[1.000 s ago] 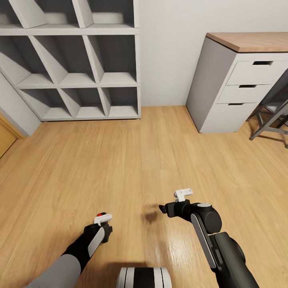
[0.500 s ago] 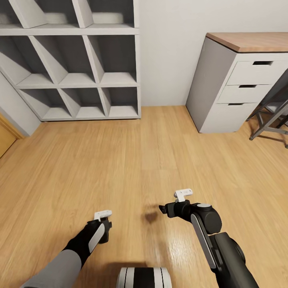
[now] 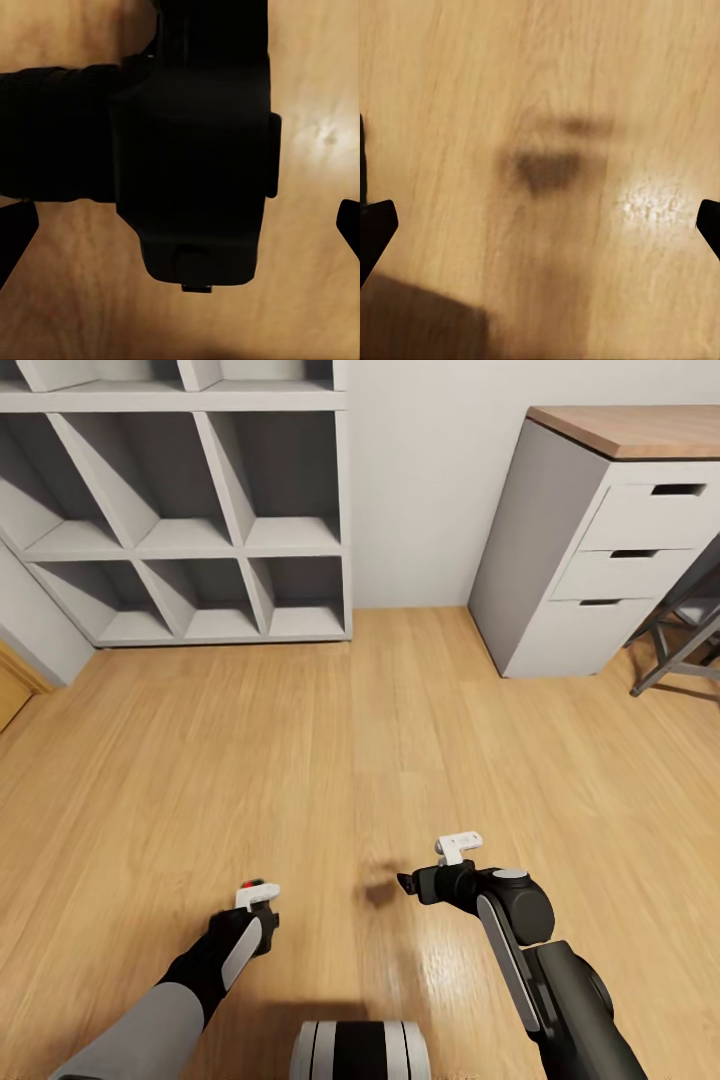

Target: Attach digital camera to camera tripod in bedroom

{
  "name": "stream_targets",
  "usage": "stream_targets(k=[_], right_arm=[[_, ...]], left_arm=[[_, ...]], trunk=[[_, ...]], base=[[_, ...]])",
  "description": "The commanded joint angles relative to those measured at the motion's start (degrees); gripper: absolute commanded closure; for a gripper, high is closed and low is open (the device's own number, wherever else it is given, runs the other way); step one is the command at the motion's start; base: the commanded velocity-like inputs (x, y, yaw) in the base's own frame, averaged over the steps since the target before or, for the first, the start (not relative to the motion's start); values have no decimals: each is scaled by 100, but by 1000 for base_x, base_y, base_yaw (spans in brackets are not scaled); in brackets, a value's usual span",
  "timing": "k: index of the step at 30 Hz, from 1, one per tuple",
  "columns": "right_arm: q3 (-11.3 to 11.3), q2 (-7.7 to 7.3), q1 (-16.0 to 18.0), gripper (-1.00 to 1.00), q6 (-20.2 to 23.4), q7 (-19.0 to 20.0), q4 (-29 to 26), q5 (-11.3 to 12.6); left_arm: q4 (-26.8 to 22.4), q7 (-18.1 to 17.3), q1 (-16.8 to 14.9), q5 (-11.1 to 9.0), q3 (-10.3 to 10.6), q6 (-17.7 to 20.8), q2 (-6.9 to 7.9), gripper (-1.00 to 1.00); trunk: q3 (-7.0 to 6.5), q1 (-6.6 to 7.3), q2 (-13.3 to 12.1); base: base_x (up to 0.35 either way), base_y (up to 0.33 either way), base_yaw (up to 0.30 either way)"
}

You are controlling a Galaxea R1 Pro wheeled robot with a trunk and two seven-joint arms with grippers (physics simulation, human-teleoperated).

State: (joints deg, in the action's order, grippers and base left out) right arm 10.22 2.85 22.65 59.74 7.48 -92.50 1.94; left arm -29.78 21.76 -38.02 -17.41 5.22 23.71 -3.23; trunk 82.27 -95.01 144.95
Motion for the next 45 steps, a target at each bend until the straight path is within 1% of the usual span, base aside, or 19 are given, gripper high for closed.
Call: stream_targets(k=[1, 7, 39, 45], right_arm=[[-3, 2, 3, -100, 26, -1, -5, 17], [-3, 4, -1, -100, 26, -1, -5, 17], [-1, 5, -6, -100, 26, -1, -5, 17], [-2, 5, -6, -100, 26, -1, -5, 17]], left_arm=[[-10, 54, -2, -60, 40, 20, 5, -100], [-10, 54, 3, -60, 40, 20, 2, -100], [-10, 65, 0, -93, 27, 4, -24, -100], [-10, 65, -2, -110, 25, 3, -27, -100]], trunk=[[27, -1, 3], [160, -17, 11], [160, -17, 11], [293, -32, 19]], base=[[0, 0, 0], [0, 0, 0], [0, 0, 0], [0, 0, 0]])
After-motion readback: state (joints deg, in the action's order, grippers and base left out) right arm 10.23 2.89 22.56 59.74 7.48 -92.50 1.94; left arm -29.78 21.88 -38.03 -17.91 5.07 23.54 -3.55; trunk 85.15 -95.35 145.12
